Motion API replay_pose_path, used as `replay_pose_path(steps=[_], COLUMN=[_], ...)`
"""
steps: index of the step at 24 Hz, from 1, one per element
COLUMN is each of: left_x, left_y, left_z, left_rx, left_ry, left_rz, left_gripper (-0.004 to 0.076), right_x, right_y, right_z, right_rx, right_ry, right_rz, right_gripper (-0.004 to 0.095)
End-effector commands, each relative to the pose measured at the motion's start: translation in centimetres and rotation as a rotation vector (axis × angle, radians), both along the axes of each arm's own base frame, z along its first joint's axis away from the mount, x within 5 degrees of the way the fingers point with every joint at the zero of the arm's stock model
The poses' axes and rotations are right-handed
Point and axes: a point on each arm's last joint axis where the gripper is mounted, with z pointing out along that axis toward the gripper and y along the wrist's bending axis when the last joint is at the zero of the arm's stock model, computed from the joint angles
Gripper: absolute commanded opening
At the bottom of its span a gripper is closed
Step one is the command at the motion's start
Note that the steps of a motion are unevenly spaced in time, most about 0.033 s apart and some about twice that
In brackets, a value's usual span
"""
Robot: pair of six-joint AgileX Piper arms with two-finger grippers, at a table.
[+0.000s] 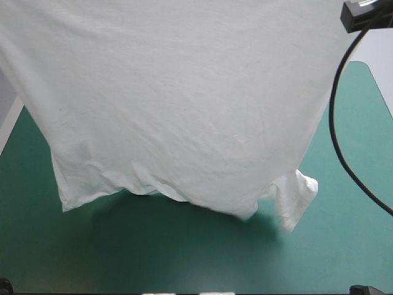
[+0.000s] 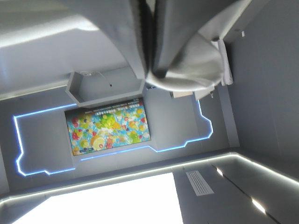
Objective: Fold the cloth
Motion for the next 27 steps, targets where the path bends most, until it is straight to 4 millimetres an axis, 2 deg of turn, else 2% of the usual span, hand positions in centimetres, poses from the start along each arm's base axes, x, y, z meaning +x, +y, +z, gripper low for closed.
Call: replay_pose_path(steps=[1,3,6,8,10,12,14,17,19,22,25,27], left_x=[-0.2,2.6,8.0,11.7,15.4,18.2,22.3,26.2,28.7,32.6,36.0,37.4], left_y=[0.1,0.3,0.6,0.6,0.9,1.2,1.6,2.1,2.4,2.9,2.9,2.6], left_z=[0.7,-0.3,-2.8,-4.9,-7.6,-9.8,-13.1,-15.4,-17.0,-20.4,-24.6,-26.8], left_rx=[-0.001,0.003,-0.009,-0.017,-0.024,-0.035,-0.062,-0.107,-0.123,-0.141,-0.129,-0.115], left_ry=[-0.081,0.015,0.176,0.277,0.389,0.465,0.528,0.492,0.464,0.476,0.552,0.594], left_rz=[0.017,0.015,-0.001,-0.035,-0.033,-0.031,-0.023,-0.013,0.004,0.027,0.036,0.033], left_gripper=[-0.001,-0.001,-0.001,-0.001,-0.001,-0.001,-0.001,-0.001,-0.001,-0.001,-0.001,-0.001], right_x=[-0.1,1.0,4.0,7.5,12.7,16.0,20.9,25.9,28.5,32.0,34.5,36.0], right_y=[0.6,2.2,5.4,7.1,8.0,8.2,7.9,7.1,6.6,5.9,6.0,6.6], right_z=[1.2,0.7,-0.7,-2.4,-5.0,-6.8,-9.5,-12.1,-13.6,-15.9,-18.3,-20.3], right_rx=[-0.009,-0.047,-0.065,-0.063,-0.055,-0.038,-0.031,-0.005,0.024,0.092,0.108,0.086], right_ry=[-0.148,-0.127,-0.069,0.023,0.161,0.246,0.315,0.305,0.287,0.265,0.287,0.307], right_rz=[-0.016,-0.063,-0.177,-0.155,-0.129,-0.111,-0.154,-0.213,-0.224,-0.223,-0.221,-0.215], right_gripper=[-0.0018,-0.0018,-0.0018,-0.0018,-0.0018,-0.0018,-0.0018,-0.0018,-0.0018,-0.0018,-0.0018,-0.0018])
